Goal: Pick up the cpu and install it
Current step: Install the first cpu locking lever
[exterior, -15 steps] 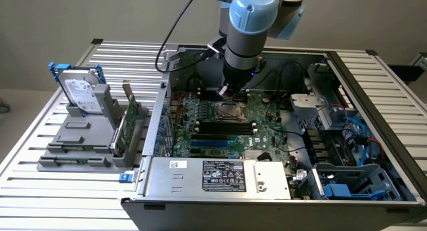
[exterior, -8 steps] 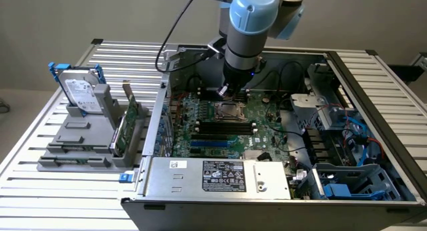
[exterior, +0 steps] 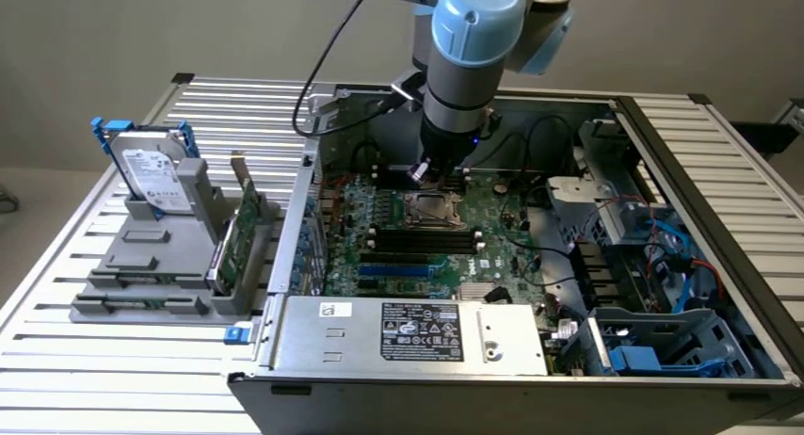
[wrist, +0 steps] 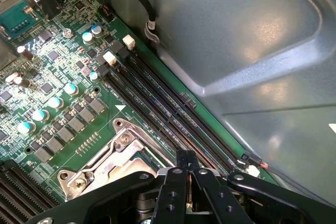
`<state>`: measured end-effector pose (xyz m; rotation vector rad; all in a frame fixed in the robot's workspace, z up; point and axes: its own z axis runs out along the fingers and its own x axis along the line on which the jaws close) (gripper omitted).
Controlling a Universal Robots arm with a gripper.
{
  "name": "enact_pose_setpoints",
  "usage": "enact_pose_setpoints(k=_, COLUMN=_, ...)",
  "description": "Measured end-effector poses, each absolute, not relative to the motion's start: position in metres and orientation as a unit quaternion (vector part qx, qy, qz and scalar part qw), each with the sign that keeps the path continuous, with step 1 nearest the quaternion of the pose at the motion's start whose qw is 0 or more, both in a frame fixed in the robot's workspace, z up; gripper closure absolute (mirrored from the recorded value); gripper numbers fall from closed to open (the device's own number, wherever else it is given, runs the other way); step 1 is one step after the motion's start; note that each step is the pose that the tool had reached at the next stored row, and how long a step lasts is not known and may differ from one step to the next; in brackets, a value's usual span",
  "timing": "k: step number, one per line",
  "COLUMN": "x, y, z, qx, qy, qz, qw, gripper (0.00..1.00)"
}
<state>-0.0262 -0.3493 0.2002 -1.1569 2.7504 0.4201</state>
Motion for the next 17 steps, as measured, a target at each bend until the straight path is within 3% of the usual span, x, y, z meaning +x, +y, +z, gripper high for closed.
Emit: enact_pose_setpoints(k=17, x=-0.0268, y=-0.3504, z=0.2022, qx=-0.38, qy=0.912, qz=0.139, qw=0.064, gripper=0.89)
